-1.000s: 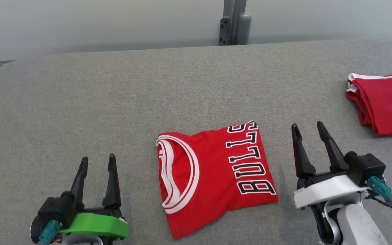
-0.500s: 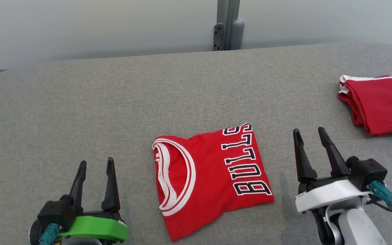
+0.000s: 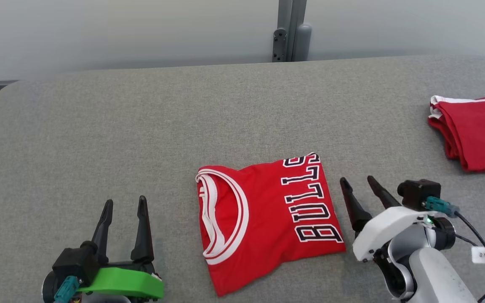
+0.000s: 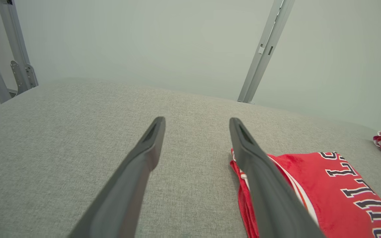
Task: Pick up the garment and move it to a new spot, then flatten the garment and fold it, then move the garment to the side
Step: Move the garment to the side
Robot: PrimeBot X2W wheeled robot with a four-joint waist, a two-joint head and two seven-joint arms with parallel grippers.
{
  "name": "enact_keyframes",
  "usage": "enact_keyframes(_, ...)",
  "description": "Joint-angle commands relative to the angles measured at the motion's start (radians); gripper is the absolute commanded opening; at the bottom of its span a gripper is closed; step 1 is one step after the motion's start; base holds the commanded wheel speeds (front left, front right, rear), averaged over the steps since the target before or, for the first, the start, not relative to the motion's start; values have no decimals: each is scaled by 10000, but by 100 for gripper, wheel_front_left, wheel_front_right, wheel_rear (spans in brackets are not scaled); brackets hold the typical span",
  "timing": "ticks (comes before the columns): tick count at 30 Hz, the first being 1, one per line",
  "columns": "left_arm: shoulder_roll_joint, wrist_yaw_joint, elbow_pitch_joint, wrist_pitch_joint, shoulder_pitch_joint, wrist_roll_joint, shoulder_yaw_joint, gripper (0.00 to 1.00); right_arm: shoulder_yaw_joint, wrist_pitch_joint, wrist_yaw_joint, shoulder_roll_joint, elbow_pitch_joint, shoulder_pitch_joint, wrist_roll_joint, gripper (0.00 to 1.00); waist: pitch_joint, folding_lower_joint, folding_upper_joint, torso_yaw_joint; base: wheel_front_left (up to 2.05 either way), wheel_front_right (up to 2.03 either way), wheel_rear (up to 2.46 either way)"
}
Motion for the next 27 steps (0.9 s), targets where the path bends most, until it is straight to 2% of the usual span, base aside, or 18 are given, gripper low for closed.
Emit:
enact_keyframes(1, 16, 25, 21, -27, -97, -72, -8, 100, 104, 430, -1, -146, 208, -215, 230, 100, 134, 0, 0, 185, 0, 0, 0)
enact_keyframes(8, 16, 98, 8, -27, -290, -255, -101, 100, 652, 2153, -1, -803, 1210, -1051, 1222, 100, 538, 0, 0, 724, 0, 0, 0)
enact_keyframes(16, 16, 154, -1, -27, -455, -319, -139, 100, 1543, 3172, -1, -1336, 2302, -1658, 2235, 100, 896, 0, 0, 1094, 0, 0, 0)
enact_keyframes(17, 16, 163, -12, -27, -461, -325, -140, 100, 1668, 3196, -1, -1358, 2348, -1692, 2317, 90, 917, 0, 0, 1100, 0, 0, 0)
enact_keyframes(18, 16, 162, -26, -27, -461, -332, -137, 100, 1810, 3187, 0, -1398, 2377, -1733, 2416, 36, 934, 0, 0, 1103, 0, 0, 0)
enact_keyframes(19, 16, 170, -41, -27, -454, -336, -128, 100, 1937, 3129, 0, -1430, 2379, -1767, 2504, 20, 955, 0, 0, 1092, 0, 0, 0)
enact_keyframes(21, 16, 185, -61, -27, -440, -324, -73, 100, 2118, 2943, -1, -1509, 2303, -1857, 2639, 0, 985, 0, 0, 1030, 0, 0, 0)
enact_keyframes(27, 16, 99, -68, -27, -475, -106, -3, 100, 2315, 2313, -9, -1971, 1978, -2287, 2742, 0, 1041, 0, 0, 489, 0, 0, 0)
